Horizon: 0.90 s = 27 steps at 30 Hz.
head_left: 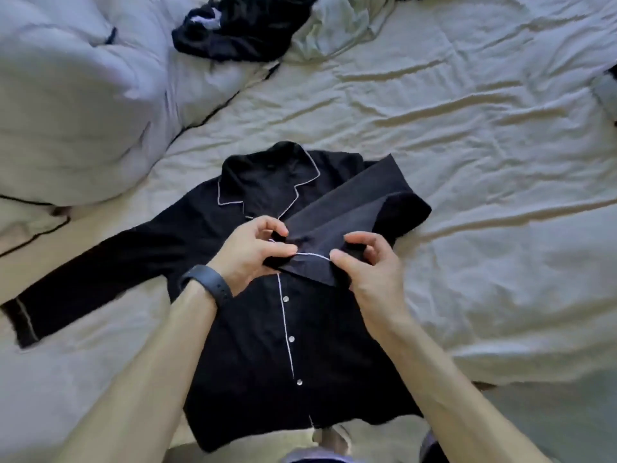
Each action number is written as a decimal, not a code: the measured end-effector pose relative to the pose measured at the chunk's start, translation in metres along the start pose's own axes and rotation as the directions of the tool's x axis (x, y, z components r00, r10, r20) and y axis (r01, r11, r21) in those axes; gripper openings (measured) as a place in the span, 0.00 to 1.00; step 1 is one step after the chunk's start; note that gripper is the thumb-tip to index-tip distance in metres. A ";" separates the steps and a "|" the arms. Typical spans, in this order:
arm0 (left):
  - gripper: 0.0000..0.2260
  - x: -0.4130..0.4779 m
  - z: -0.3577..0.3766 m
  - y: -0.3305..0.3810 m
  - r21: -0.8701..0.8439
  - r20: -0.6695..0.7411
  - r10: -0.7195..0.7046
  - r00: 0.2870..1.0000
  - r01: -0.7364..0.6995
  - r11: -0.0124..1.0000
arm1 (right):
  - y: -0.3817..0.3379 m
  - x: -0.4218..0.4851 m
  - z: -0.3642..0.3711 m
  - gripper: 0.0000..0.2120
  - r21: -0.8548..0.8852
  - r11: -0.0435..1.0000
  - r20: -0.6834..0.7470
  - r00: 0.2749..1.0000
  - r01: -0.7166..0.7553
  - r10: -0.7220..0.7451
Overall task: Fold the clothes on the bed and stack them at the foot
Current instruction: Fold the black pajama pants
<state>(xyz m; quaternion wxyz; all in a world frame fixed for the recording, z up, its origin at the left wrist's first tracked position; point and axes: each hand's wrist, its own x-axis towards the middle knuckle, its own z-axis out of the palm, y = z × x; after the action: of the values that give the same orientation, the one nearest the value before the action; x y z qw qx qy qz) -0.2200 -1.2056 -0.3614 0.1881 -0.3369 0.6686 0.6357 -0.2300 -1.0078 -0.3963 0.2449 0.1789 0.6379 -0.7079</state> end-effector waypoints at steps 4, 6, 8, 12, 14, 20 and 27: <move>0.15 -0.062 -0.082 -0.127 0.024 -0.101 -0.126 0.987 0.129 0.991 | 0.106 -0.087 0.072 0.19 -0.251 0.966 0.064 0.995 -0.055 0.073; 0.16 -0.077 -0.107 -0.186 0.114 -0.161 -0.182 0.970 0.202 0.973 | 0.158 -0.114 0.092 0.20 -0.369 0.921 0.085 0.983 -0.121 0.163; 0.18 -0.084 -0.122 -0.237 0.197 -0.191 -0.233 0.954 0.270 0.942 | 0.199 -0.130 0.101 0.18 -0.483 0.855 0.147 0.945 -0.189 0.292; 0.23 -0.086 -0.132 -0.299 0.416 -0.229 -0.257 0.939 0.333 0.846 | 0.235 -0.132 0.091 0.18 -0.631 0.717 0.193 0.835 -0.297 0.515; 0.25 -0.081 -0.128 -0.304 0.531 -0.256 -0.185 0.949 0.298 0.794 | 0.234 -0.121 0.073 0.15 -0.651 0.688 0.096 0.863 -0.323 0.496; 0.24 -0.028 -0.091 -0.248 0.637 -0.167 -0.019 0.986 0.122 0.762 | 0.187 -0.056 0.018 0.14 -0.479 0.808 -0.142 0.938 -0.344 0.315; 0.26 0.095 -0.027 -0.121 0.662 -0.072 0.136 0.988 -0.055 0.748 | 0.118 0.054 -0.014 0.26 -0.072 0.946 -0.303 0.911 -0.315 0.280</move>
<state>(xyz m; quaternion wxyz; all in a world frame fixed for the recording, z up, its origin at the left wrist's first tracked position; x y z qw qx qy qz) -0.1989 -1.2475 -0.5104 0.2228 -0.2506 0.8754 0.3482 -0.2067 -1.0080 -0.5250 0.2646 0.3604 0.6731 -0.5891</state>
